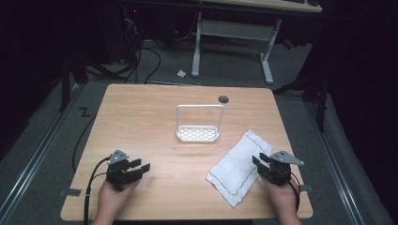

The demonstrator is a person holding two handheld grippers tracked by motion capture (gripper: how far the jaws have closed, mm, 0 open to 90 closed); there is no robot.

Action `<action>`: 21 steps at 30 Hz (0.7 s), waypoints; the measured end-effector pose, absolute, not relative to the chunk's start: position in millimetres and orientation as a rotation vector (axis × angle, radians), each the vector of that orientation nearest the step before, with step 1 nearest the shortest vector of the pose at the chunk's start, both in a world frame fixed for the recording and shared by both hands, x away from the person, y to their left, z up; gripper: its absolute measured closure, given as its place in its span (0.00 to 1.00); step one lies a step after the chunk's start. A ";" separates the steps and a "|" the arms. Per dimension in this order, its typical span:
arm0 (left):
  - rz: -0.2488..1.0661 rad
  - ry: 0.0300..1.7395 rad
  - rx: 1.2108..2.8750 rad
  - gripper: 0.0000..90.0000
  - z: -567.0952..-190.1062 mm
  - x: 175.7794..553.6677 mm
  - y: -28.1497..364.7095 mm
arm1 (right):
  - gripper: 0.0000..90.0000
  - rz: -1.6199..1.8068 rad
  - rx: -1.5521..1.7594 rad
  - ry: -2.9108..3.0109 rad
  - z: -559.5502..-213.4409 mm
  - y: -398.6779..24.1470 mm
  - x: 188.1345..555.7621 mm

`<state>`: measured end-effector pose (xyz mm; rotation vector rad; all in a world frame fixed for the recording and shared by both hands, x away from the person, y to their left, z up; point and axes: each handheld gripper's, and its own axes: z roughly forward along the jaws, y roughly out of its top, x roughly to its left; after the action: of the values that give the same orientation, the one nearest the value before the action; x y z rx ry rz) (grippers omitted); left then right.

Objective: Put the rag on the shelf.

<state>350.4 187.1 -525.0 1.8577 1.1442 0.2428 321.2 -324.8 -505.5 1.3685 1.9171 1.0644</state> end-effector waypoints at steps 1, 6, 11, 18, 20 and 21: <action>0.243 1.144 1.858 0.56 -525.0 350.4 187.1 | 0.69 1.064 1.369 1.917 -505.5 -324.8 321.2; 0.227 1.159 1.844 0.56 -526.7 350.6 189.4 | 0.69 1.043 1.384 1.952 -512.7 -326.8 322.3; 0.208 1.165 1.848 0.55 -527.8 349.7 189.8 | 0.74 1.060 1.402 1.963 -516.0 -330.0 325.3; 0.191 1.132 1.845 0.73 -523.6 347.0 191.8 | 1.00 0.980 1.436 2.039 -516.6 -333.5 336.8; 0.210 1.122 1.849 0.75 -521.8 345.3 191.5 | 1.00 0.955 1.468 1.995 -514.8 -338.5 344.3; 0.213 1.120 1.848 0.75 -521.5 345.0 191.6 | 1.00 0.955 1.468 1.995 -514.8 -338.5 344.3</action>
<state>345.0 191.6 -521.5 1.8478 1.1199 0.2126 344.3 -338.5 -514.8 1.4677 1.9946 0.9548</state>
